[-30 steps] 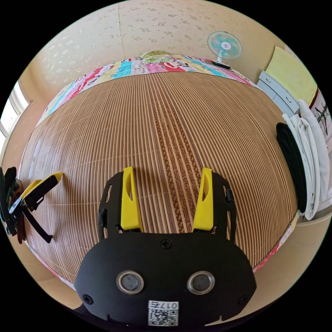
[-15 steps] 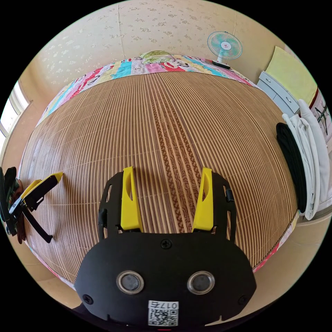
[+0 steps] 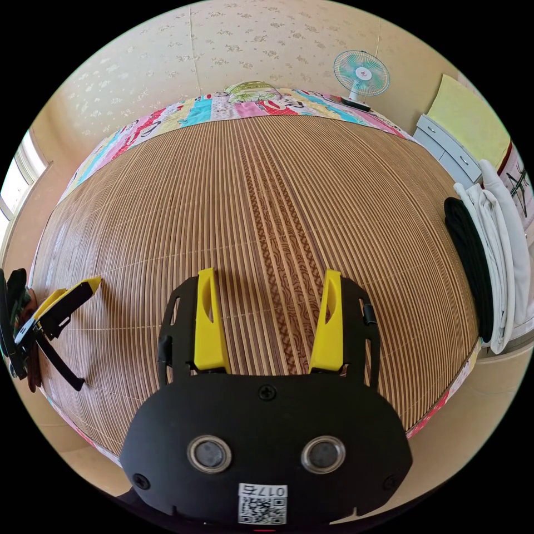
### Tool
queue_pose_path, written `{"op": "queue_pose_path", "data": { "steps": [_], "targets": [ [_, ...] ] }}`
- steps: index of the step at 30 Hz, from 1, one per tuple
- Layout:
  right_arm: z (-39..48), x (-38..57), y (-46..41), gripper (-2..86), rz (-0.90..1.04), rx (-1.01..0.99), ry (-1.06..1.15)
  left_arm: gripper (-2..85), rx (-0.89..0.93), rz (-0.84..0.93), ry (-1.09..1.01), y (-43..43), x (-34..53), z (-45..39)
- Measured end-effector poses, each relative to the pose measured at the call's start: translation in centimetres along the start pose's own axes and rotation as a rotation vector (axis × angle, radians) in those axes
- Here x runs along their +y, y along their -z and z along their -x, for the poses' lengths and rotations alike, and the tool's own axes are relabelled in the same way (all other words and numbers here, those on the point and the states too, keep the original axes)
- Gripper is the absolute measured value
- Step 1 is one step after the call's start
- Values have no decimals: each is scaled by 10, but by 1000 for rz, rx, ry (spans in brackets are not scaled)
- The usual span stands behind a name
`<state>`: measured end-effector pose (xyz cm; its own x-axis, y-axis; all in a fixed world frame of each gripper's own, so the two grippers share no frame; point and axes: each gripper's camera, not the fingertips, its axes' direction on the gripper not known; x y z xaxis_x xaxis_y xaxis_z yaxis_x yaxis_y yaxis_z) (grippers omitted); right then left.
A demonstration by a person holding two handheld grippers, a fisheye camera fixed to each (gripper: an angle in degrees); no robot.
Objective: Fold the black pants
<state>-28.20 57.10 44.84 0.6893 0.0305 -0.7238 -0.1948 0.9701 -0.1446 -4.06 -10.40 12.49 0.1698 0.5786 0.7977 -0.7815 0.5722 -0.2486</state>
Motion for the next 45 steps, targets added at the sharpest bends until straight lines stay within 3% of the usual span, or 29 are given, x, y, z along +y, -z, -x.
{"op": "queue_pose_path", "data": {
  "steps": [45],
  "targets": [
    [-10, 4, 8, 247, -1, 1, -1, 290, -1, -1, 2, -2, 3, 10]
  ]
}}
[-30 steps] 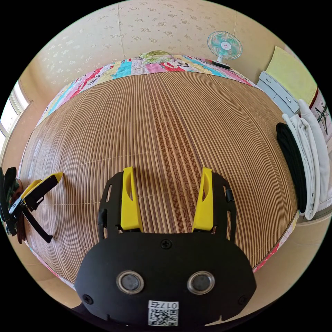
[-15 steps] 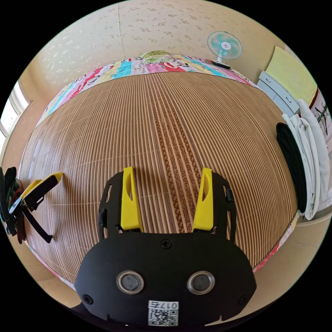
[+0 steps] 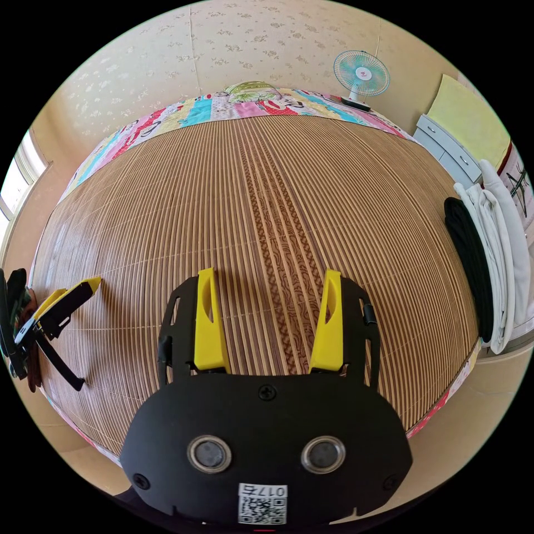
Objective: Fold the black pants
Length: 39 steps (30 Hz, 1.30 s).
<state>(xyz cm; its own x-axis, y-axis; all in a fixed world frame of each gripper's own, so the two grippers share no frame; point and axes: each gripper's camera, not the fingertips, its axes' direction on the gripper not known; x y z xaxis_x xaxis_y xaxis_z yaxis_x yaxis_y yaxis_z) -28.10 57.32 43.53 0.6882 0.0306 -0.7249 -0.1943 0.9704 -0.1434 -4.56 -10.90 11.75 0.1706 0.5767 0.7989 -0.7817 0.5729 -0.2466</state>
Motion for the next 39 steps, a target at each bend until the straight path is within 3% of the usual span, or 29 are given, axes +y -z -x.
{"op": "queue_pose_path", "data": {
  "steps": [39],
  "targets": [
    [7, 22, 2, 247, 1, 0, -1, 290, 0, 1, 2, 6, 19, -3]
  ]
}}
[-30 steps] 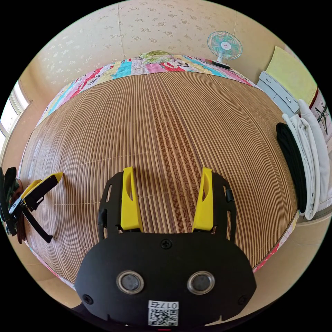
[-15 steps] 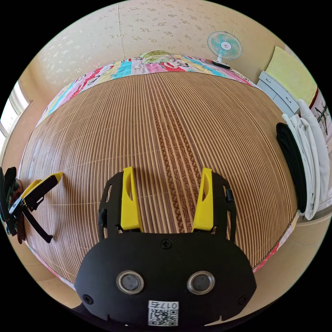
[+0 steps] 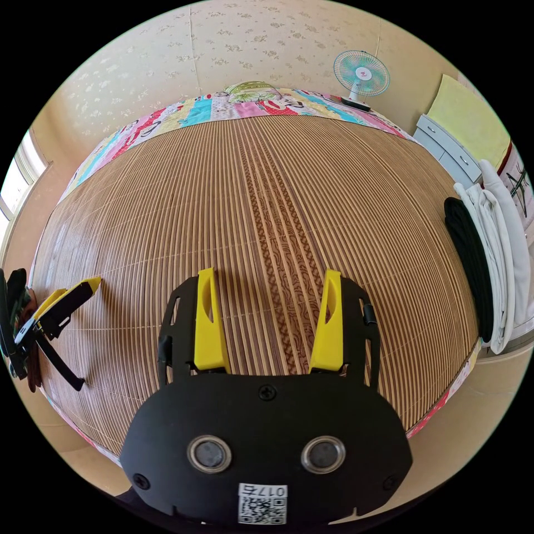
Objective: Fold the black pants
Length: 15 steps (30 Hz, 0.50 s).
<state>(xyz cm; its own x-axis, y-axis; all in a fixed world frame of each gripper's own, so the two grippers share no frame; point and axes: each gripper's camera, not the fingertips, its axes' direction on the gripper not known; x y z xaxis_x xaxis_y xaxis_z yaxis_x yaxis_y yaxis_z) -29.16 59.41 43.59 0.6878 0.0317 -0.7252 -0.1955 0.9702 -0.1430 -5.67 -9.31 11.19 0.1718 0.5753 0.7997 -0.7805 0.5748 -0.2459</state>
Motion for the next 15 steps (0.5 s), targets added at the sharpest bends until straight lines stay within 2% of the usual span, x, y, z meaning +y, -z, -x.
{"op": "queue_pose_path", "data": {
  "steps": [15],
  "targets": [
    [11, 0, 1, 248, 0, 0, -1, 291, 0, 1, 1, -3, 8, -6]
  ]
}}
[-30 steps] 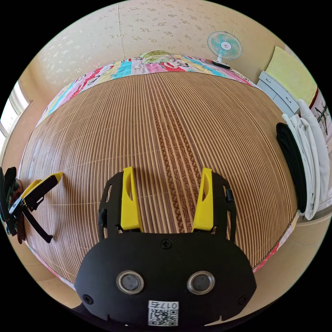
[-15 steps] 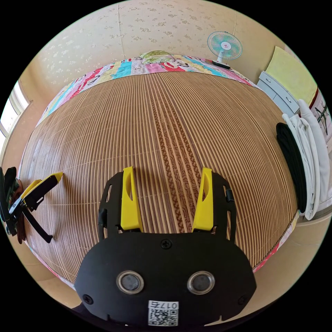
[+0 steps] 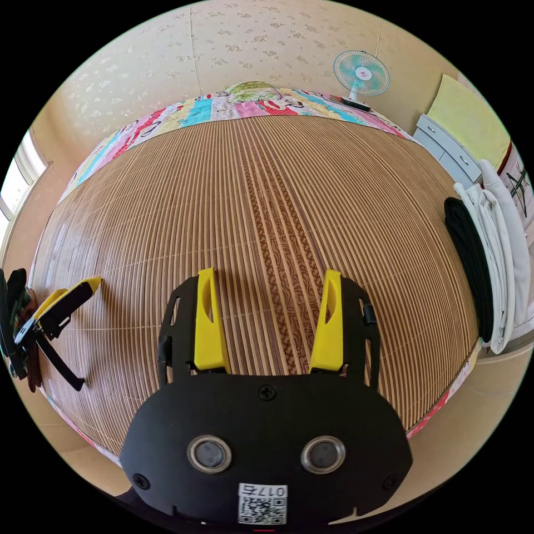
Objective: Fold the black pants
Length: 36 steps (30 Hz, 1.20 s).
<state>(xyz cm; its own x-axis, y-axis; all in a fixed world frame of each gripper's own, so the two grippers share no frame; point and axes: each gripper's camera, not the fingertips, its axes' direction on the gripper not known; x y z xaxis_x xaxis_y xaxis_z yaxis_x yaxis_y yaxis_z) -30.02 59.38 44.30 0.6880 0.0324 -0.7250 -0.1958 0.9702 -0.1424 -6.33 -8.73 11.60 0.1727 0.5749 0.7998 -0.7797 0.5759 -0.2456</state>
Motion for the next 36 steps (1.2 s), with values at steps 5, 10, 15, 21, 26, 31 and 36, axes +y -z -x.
{"op": "queue_pose_path", "data": {
  "steps": [5, 10, 15, 21, 26, 31, 36],
  "targets": [
    [5, -2, 1, 247, 0, 0, 0, 290, 0, 0, 0, -2, 1, -3],
    [12, -6, 2, 247, 0, -1, -1, 290, 0, 1, 1, -6, 2, -6],
    [18, -11, 3, 247, -1, -1, -1, 290, 1, 1, 1, -10, 2, -10],
    [28, -20, 5, 247, -1, -2, -1, 290, 1, 1, 1, -18, 0, -15],
    [36, -30, 7, 247, -2, -2, -2, 290, 1, 2, 2, -25, -4, -19],
    [46, -42, 10, 247, -3, -3, -2, 290, 2, 2, 2, -33, -9, -24],
    [56, -56, 12, 247, -3, -3, -2, 291, 2, 2, 3, -44, -17, -30]
  ]
}}
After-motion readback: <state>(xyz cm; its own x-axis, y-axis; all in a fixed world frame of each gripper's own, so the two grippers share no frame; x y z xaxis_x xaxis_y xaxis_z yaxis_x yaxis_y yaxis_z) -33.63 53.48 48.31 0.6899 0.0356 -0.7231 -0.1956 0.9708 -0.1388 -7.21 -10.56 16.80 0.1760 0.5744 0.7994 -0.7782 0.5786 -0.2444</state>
